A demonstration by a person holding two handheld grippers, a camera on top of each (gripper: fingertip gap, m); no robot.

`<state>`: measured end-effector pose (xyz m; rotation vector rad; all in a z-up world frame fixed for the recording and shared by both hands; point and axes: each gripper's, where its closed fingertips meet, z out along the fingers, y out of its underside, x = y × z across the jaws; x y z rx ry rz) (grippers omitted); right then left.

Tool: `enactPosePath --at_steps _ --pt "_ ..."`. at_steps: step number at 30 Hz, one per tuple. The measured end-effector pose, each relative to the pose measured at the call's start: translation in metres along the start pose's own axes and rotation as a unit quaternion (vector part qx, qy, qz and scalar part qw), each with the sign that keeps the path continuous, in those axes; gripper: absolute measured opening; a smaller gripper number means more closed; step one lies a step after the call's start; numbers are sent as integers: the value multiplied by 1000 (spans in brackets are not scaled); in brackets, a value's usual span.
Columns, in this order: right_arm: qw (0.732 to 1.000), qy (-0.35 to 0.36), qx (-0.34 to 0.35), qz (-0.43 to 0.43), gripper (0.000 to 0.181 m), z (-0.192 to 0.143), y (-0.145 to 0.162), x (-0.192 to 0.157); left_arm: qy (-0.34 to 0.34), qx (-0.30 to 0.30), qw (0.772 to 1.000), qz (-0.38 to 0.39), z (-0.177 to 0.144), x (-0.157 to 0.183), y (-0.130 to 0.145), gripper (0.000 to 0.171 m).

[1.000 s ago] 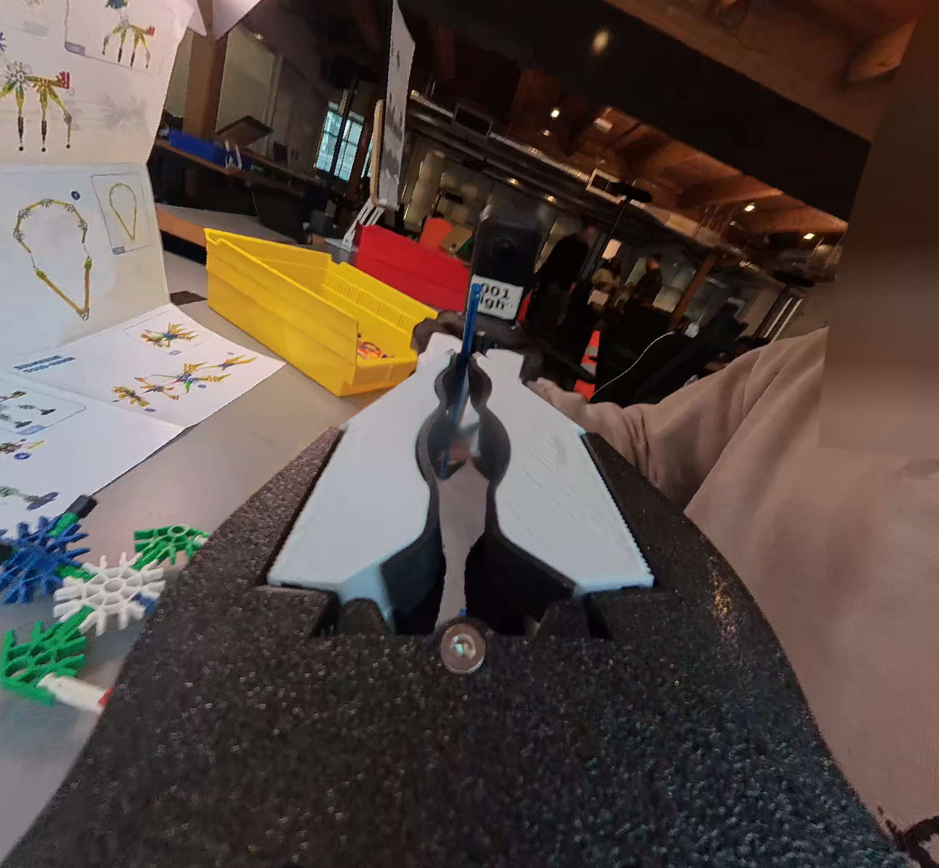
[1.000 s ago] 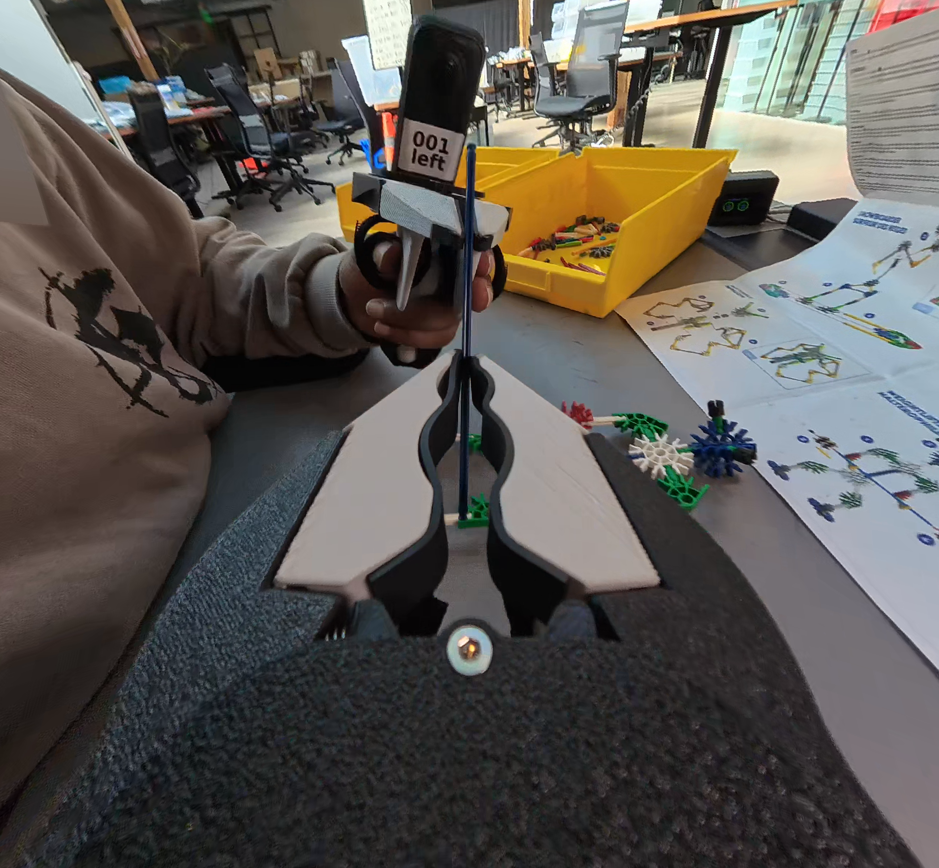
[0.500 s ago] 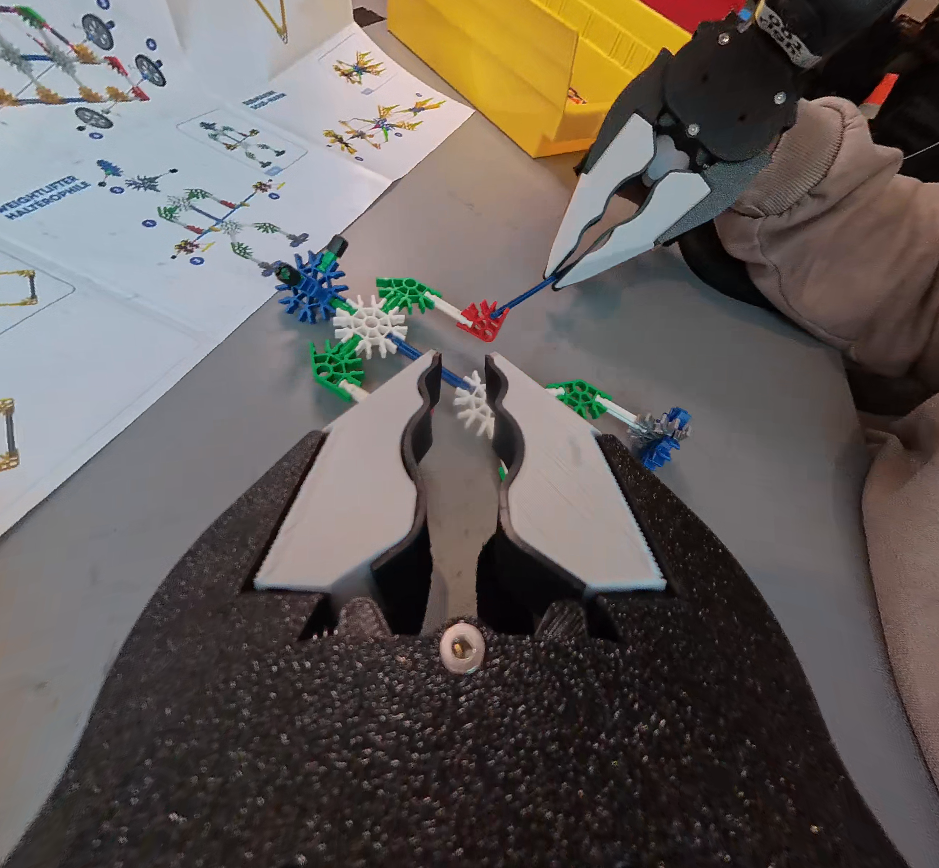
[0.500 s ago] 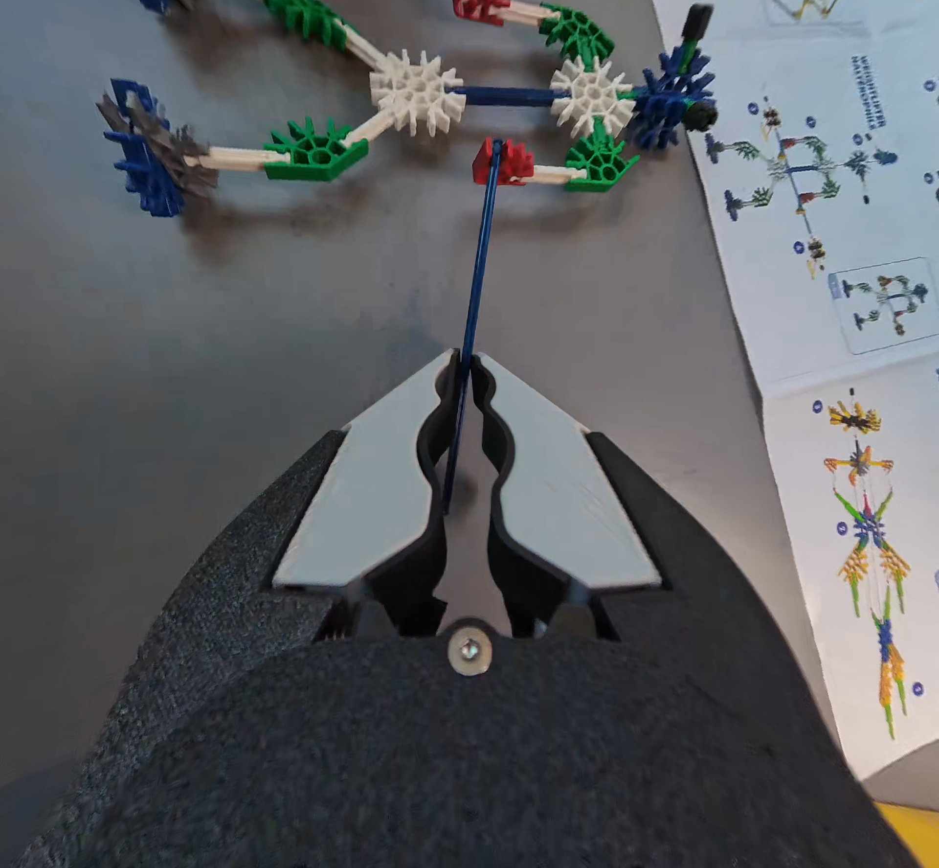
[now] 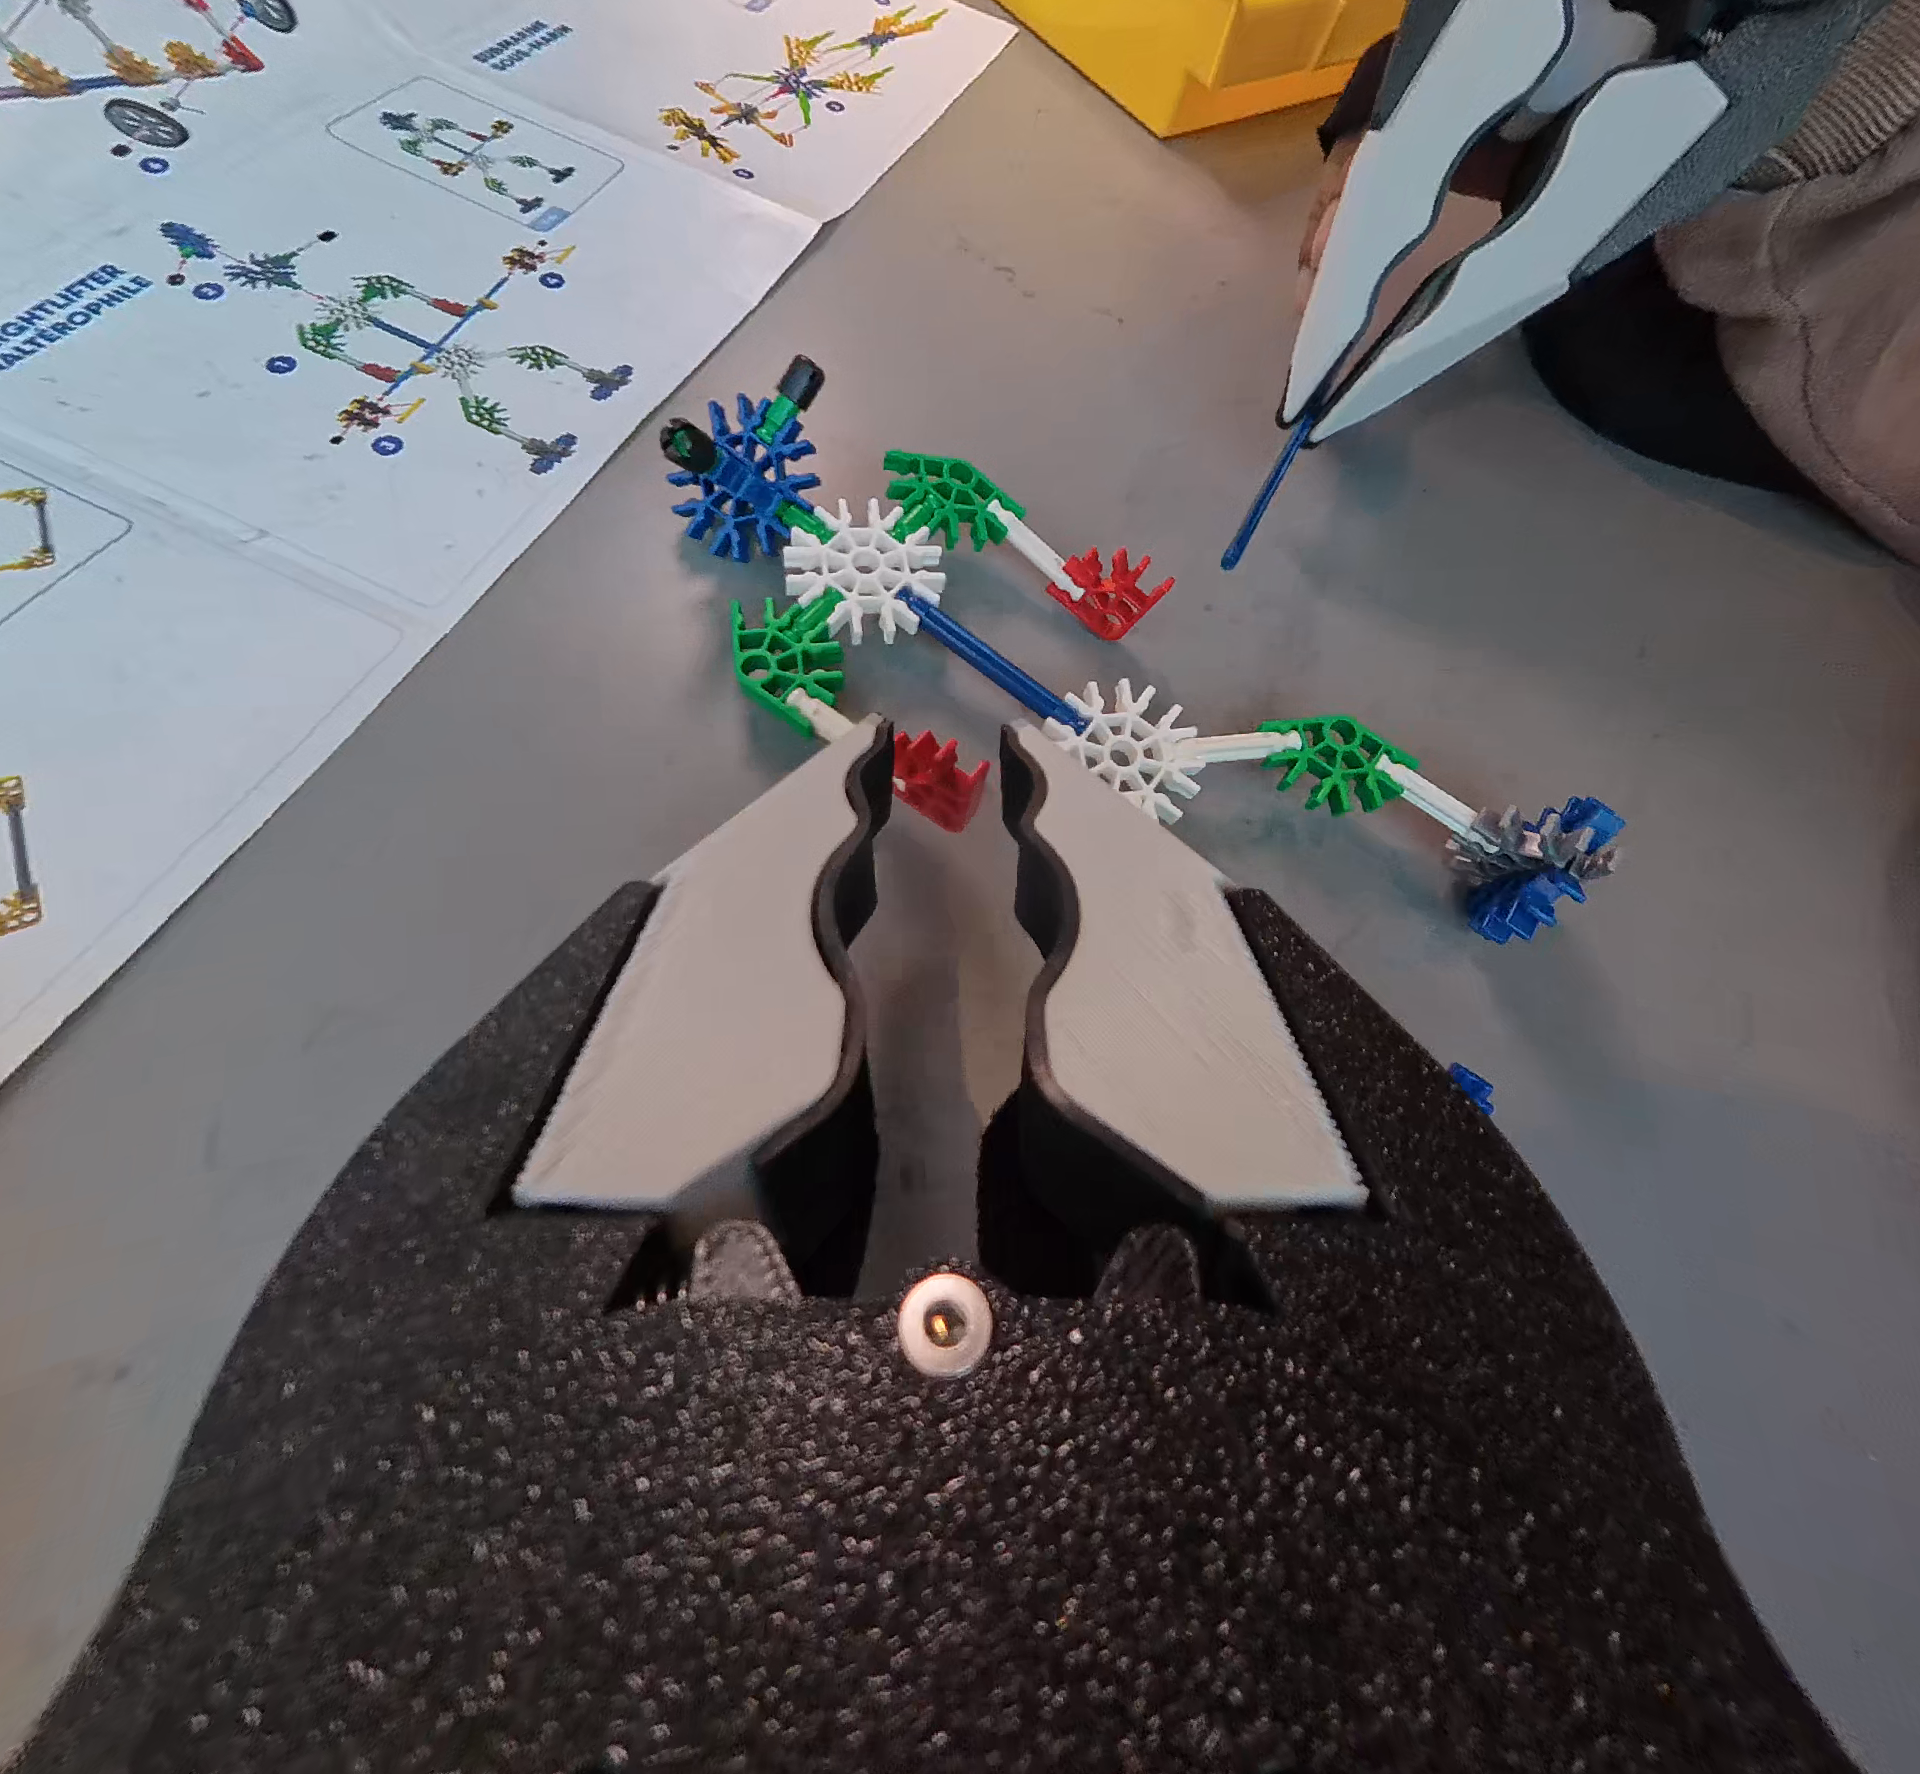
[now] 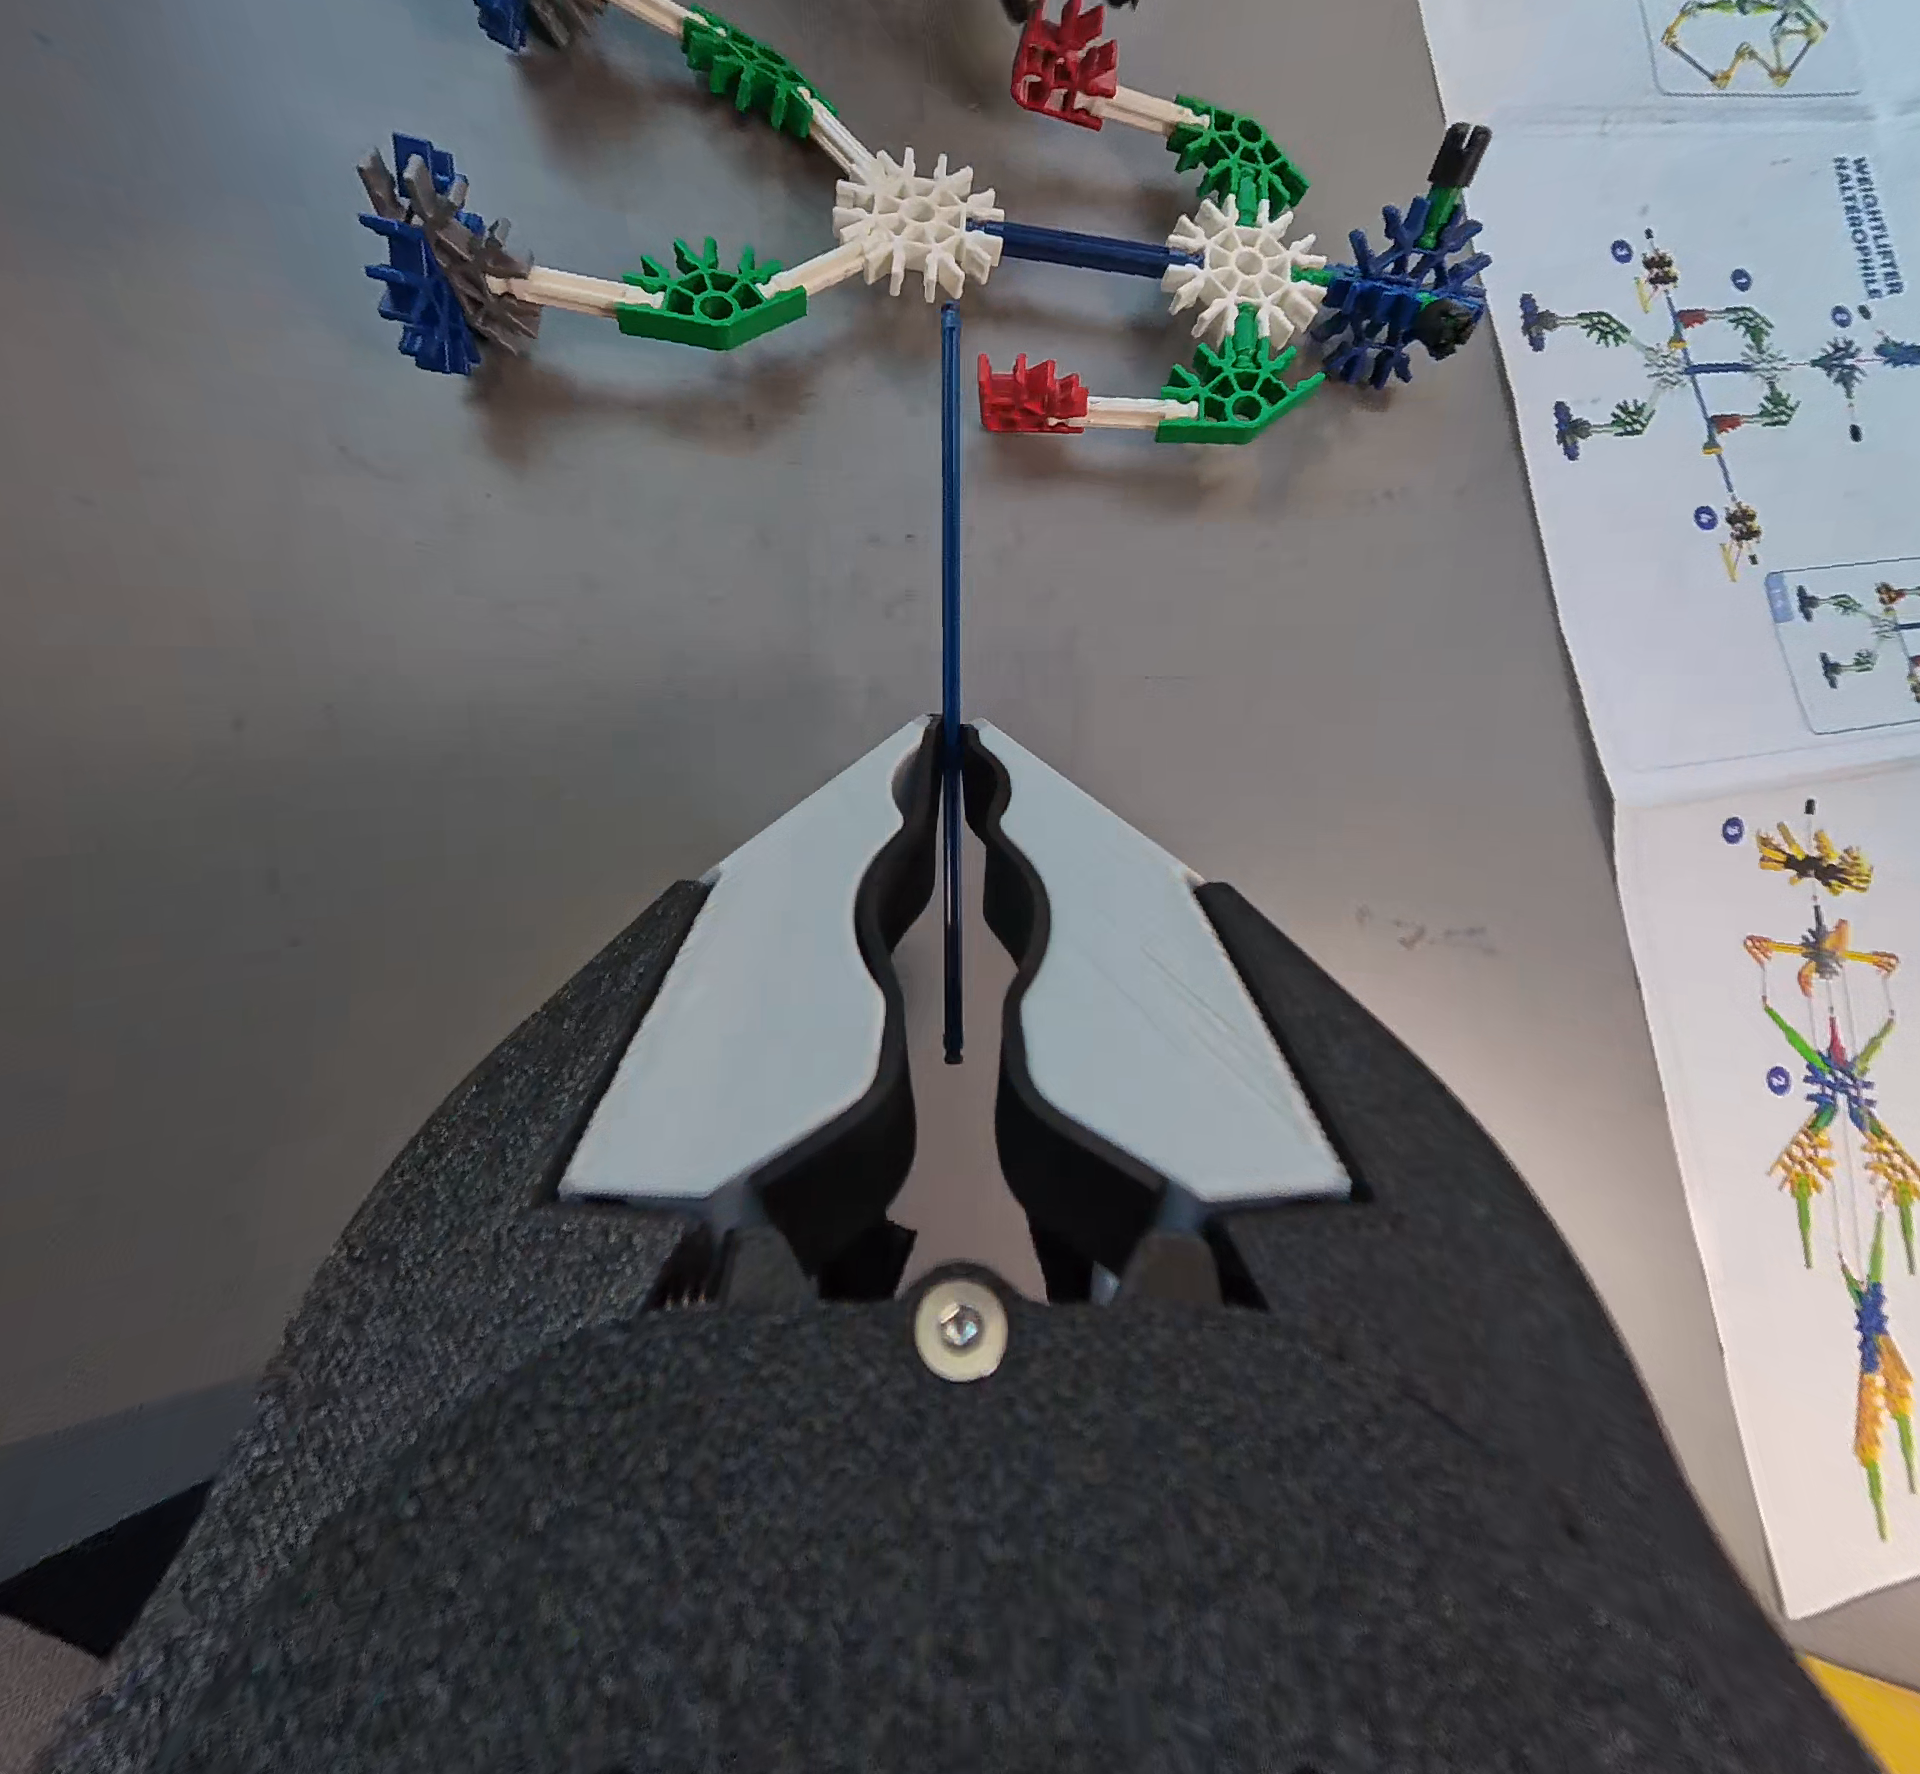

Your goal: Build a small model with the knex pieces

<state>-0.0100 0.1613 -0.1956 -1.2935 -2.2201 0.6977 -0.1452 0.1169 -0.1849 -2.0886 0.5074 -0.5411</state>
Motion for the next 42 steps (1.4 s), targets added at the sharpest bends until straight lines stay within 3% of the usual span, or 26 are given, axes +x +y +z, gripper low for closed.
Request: enactPosePath --at_steps 5,10,18,23,32,37,42 --pt "999 -28 -21 13 1 0 11 -9 78 -35 996 17 9 37 8 30" --pt "998 -31 -54 7 1 11 21 -13 72 -91 991 61 17 48 26 51" --pt "999 -29 -40 11 1 14 18 -10 -8 -154 984 88 11 25 41 15" --pt "999 -26 -32 5 1 17 14 -10 -55 -165 982 68 2 4 41 6" --pt "1000 -11 1 -22 1 25 -3 -11 -147 -164 975 1 -28 -45 47 4" --pt "999 10 17 -44 1 33 -14 -10 -154 -158 975 -12 -35 -51 48 4" --pt "998 31 28 -41 10 36 -20 -4 -163 -97 982 0 -43 -54 25 13"
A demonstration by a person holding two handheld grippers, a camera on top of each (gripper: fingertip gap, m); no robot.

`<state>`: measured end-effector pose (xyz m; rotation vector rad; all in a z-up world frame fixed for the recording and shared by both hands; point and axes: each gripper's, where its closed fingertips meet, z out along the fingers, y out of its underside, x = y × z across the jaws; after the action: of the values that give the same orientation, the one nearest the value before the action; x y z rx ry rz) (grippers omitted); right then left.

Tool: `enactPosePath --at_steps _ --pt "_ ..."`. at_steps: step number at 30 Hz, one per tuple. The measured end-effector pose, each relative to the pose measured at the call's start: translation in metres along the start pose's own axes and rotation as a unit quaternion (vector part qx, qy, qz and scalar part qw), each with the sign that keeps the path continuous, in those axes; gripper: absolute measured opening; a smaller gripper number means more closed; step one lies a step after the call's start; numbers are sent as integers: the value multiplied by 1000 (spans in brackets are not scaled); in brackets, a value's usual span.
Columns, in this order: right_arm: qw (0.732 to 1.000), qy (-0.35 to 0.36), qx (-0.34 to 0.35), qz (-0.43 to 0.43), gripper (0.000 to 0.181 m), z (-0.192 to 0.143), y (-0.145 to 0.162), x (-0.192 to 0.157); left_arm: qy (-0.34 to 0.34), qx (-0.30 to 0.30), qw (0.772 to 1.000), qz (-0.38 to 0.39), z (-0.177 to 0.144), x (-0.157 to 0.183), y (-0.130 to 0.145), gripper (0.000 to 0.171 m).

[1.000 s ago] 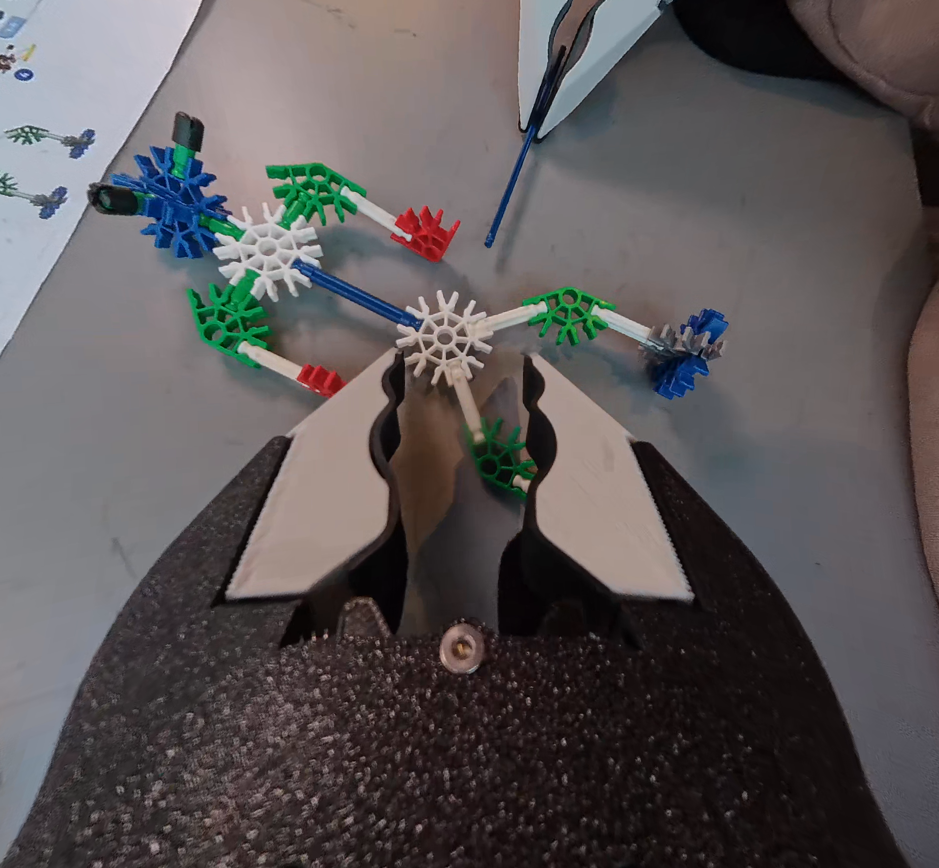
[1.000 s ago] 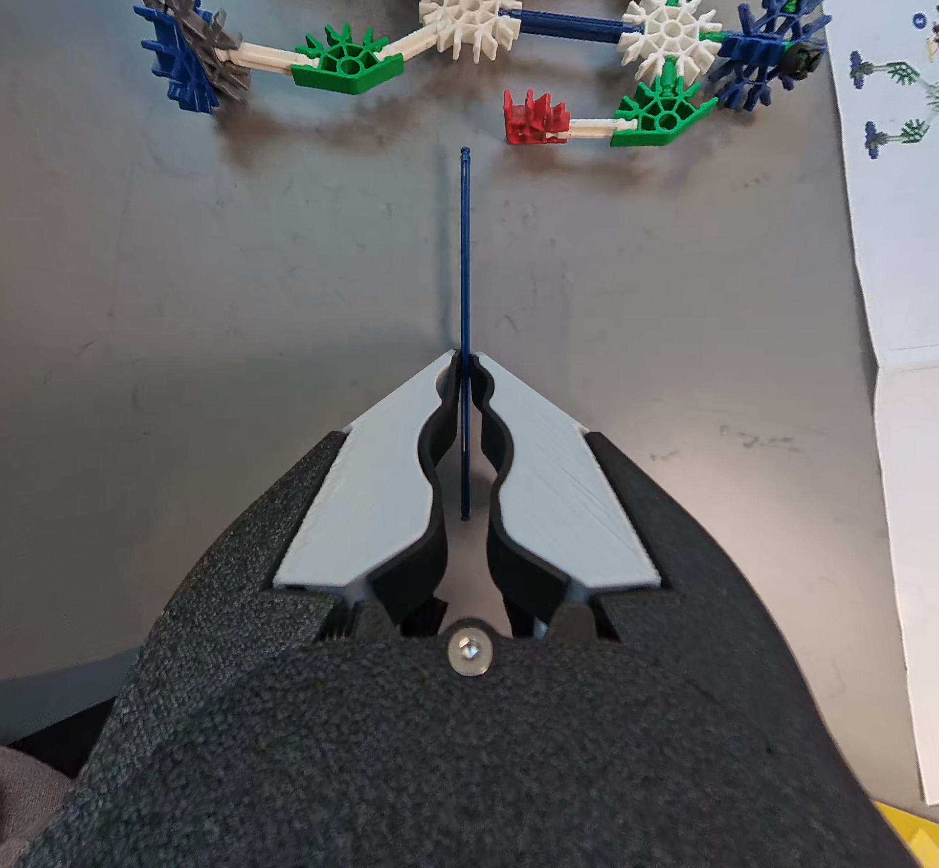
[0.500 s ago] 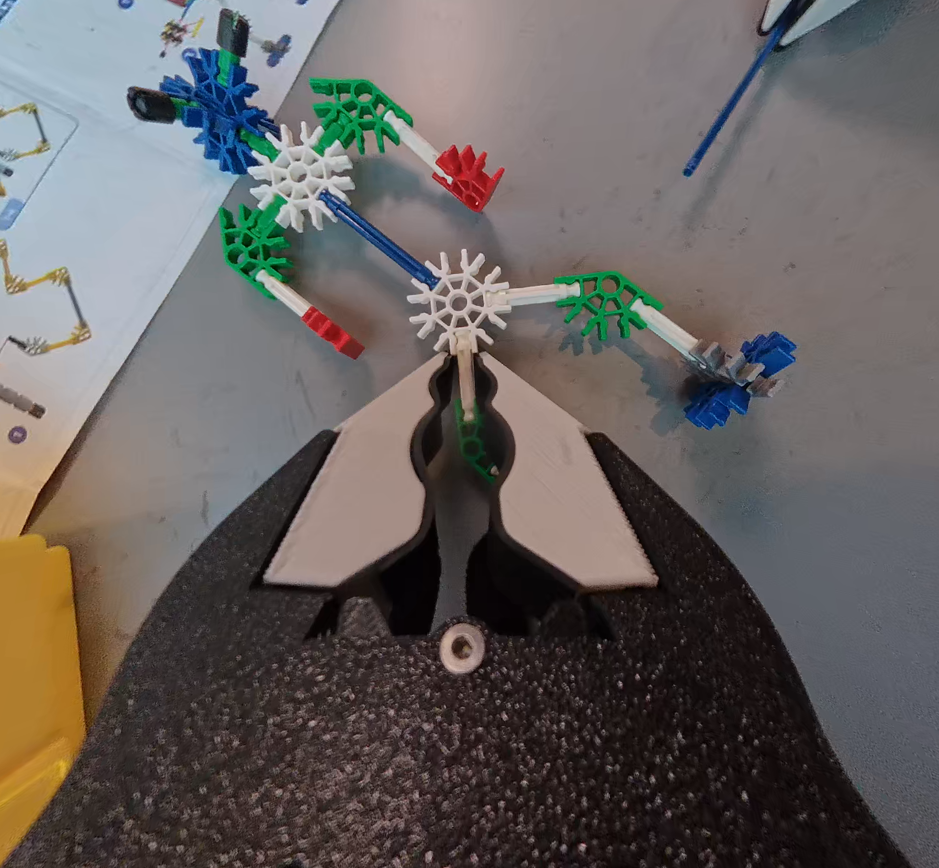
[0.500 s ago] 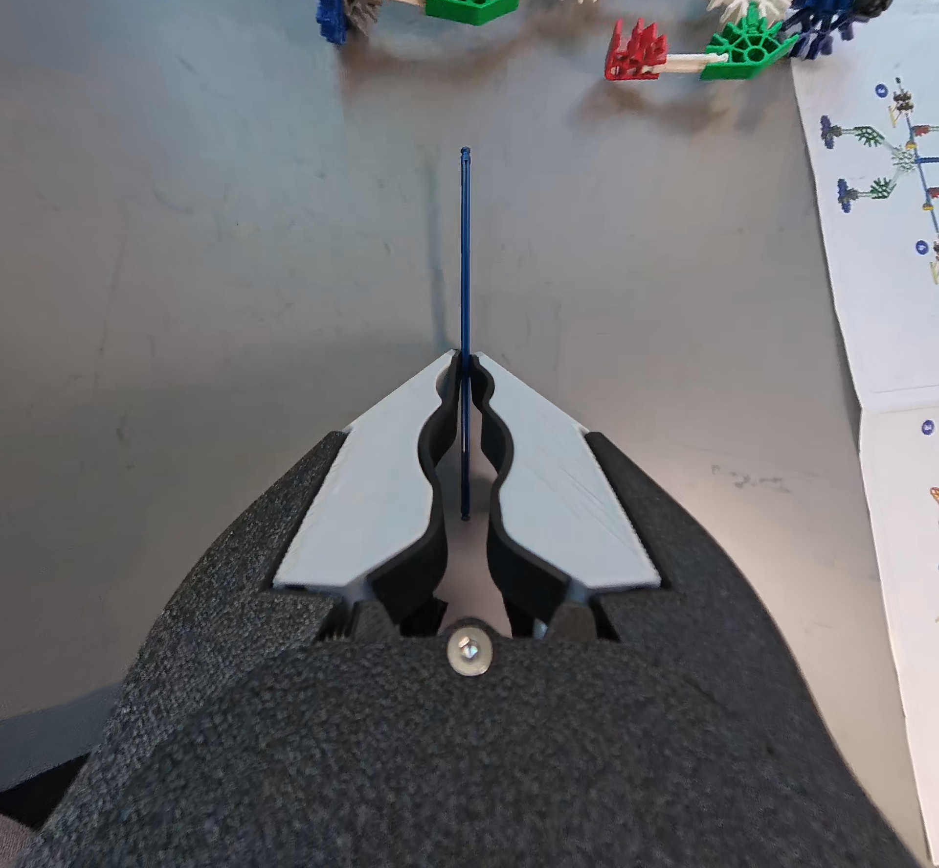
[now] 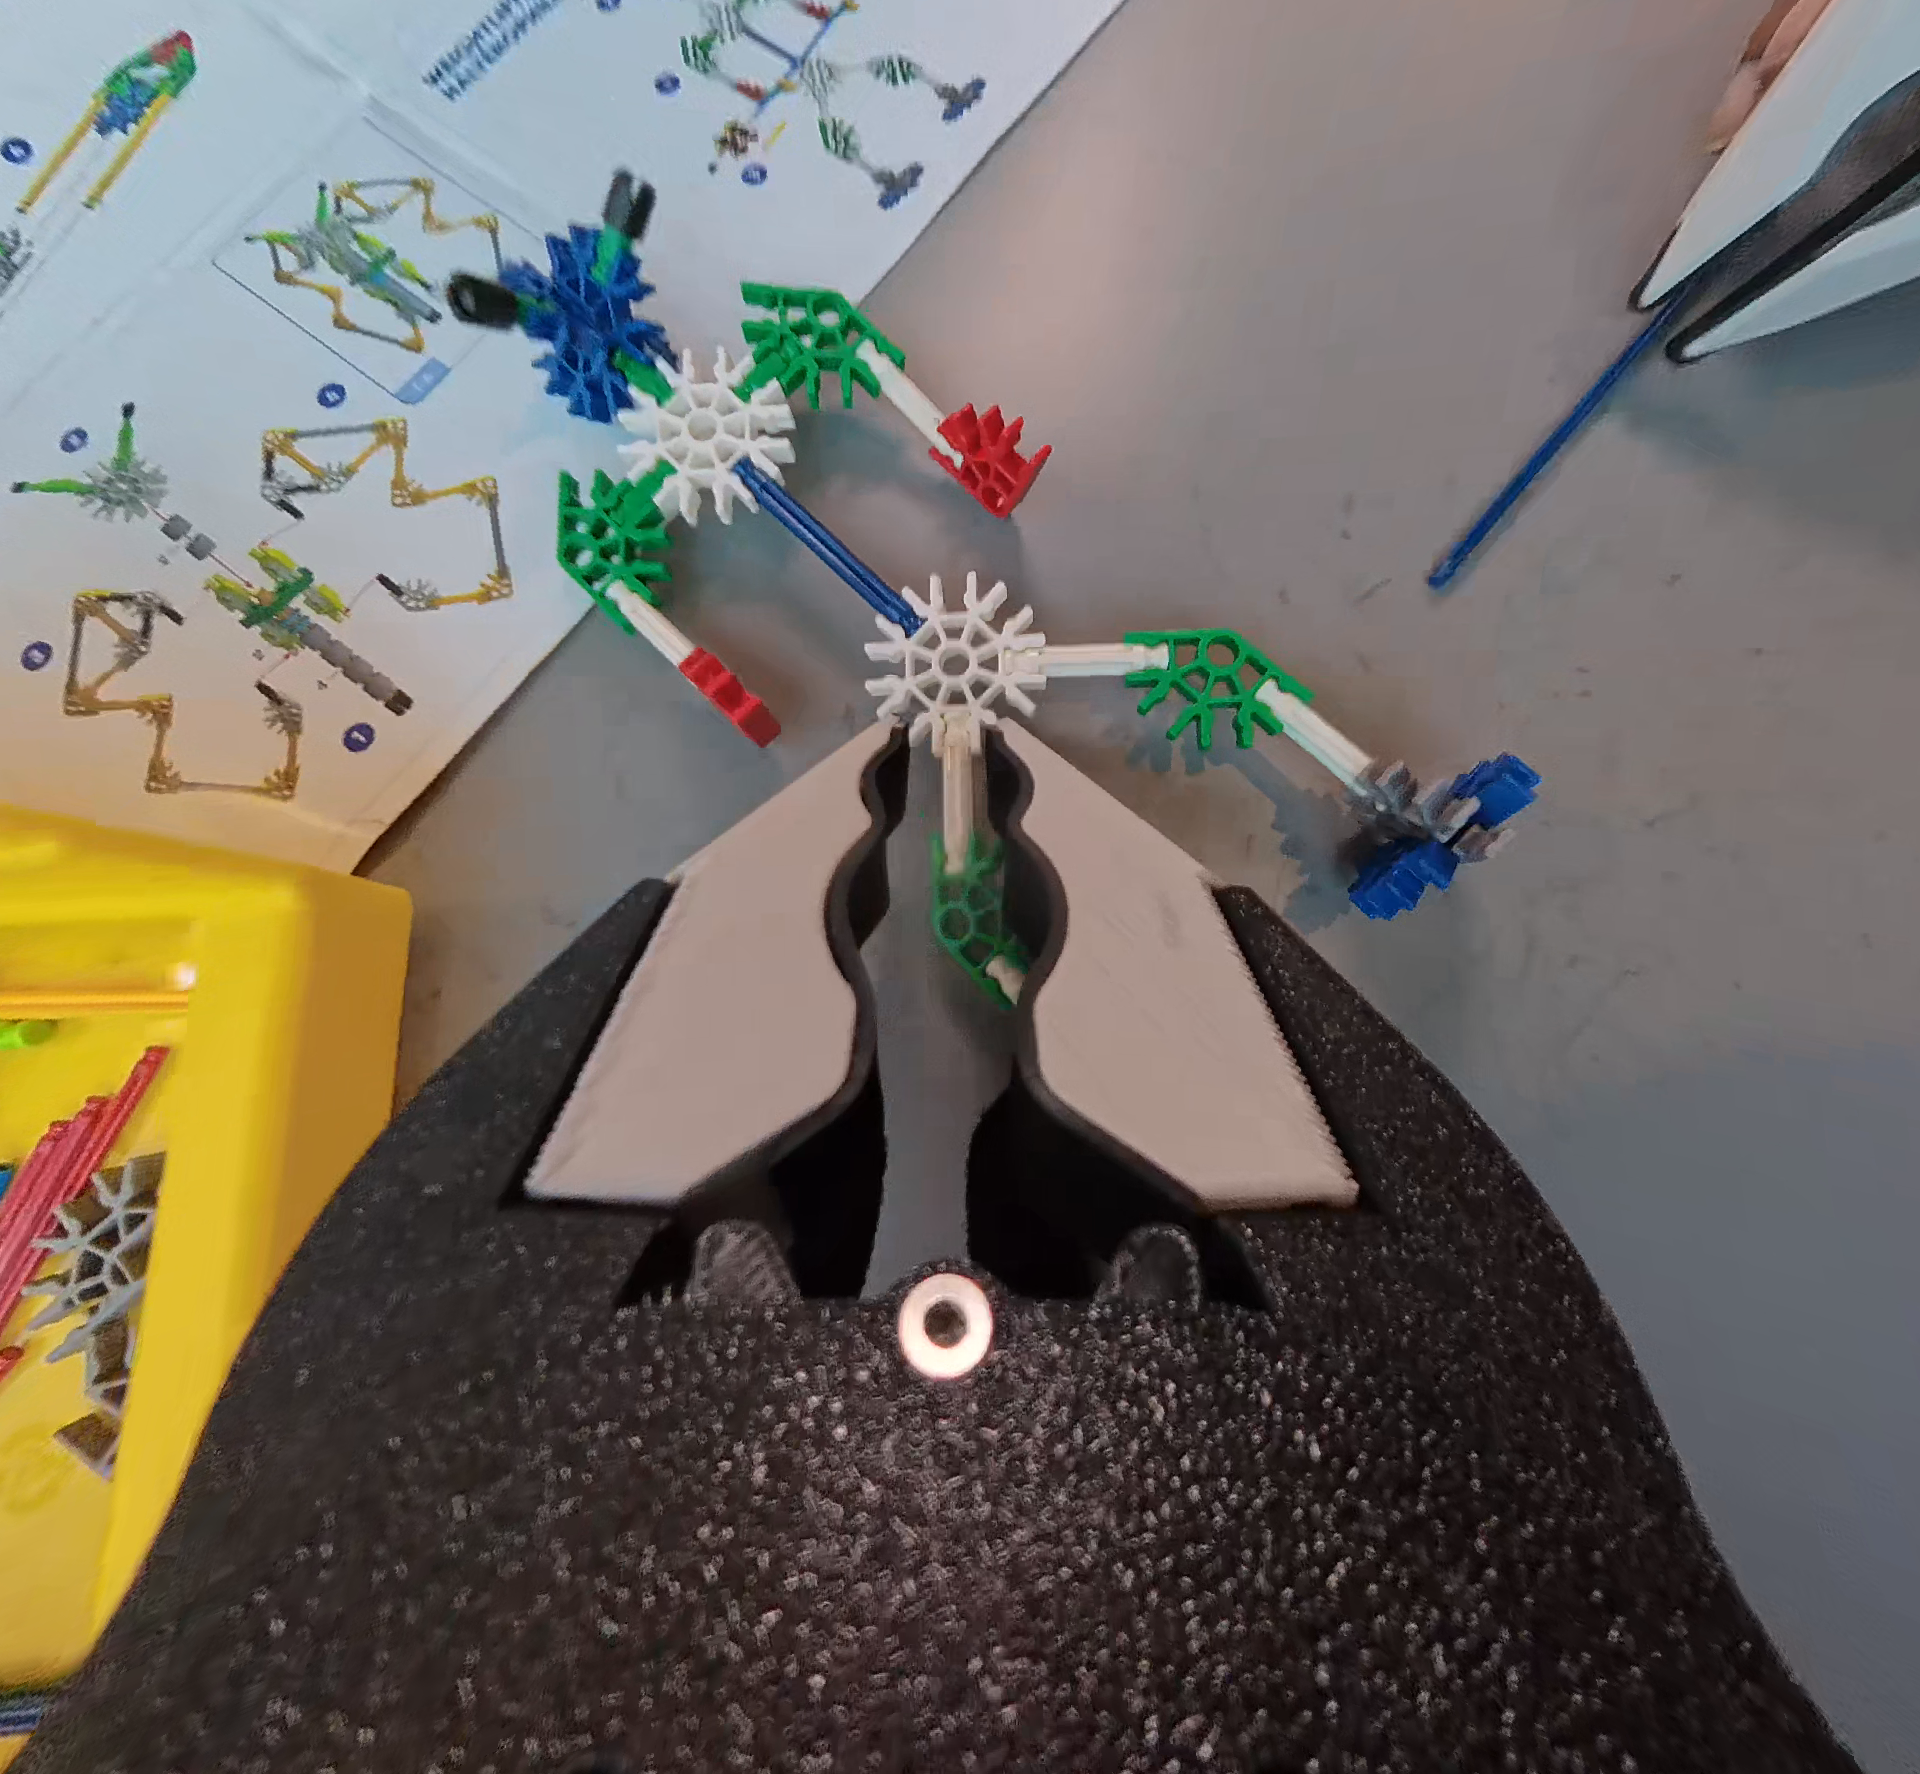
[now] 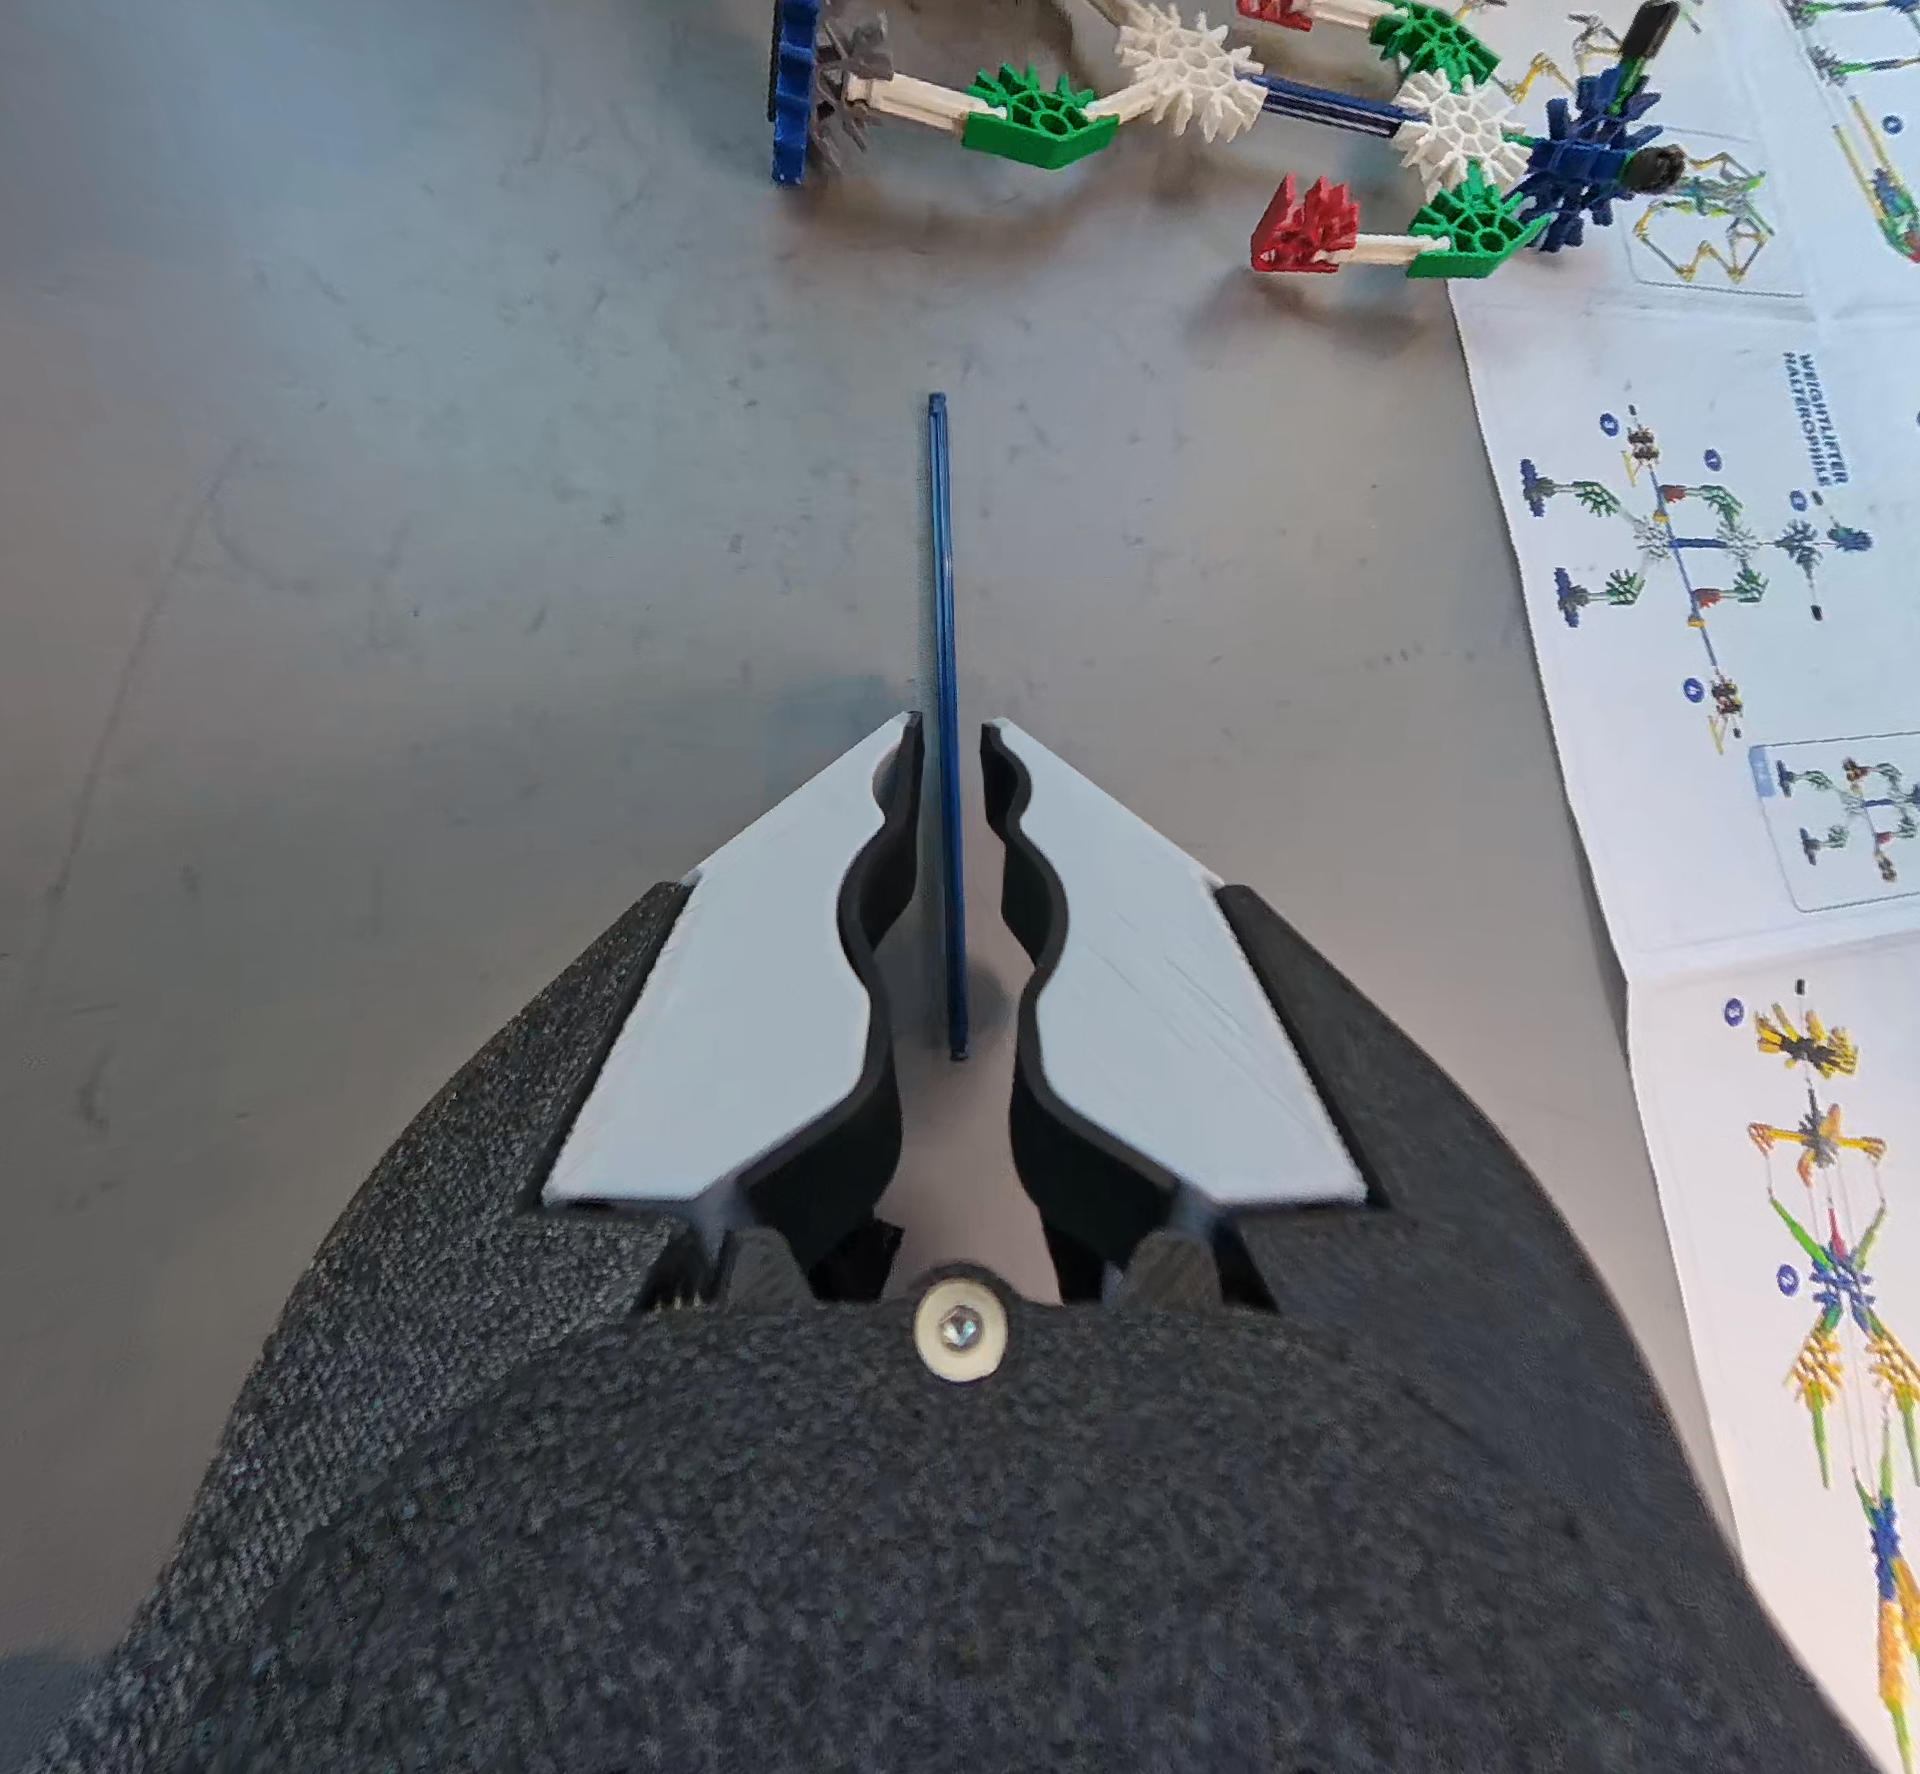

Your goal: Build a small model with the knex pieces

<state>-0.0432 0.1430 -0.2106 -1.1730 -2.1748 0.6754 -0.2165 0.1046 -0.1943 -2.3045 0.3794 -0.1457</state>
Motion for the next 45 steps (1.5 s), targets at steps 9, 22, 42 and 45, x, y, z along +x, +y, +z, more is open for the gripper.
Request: enactPosePath --at_steps 9,22,42,45 --pt "987 70 127 75 25 -22 -32 38 2 174 984 -20 -30 4 -53 33" --pt "954 222 102 175 4 -22 -6 165 -41 224 972 -60 -22 -22 -51 37" --pt "977 147 17 151 0 36 24 219 -57 225 971 -62 -23 -35 -41 32" --pt "979 147 10 144 0 38 26 217 -56 224 971 -63 -23 -35 -40 32"
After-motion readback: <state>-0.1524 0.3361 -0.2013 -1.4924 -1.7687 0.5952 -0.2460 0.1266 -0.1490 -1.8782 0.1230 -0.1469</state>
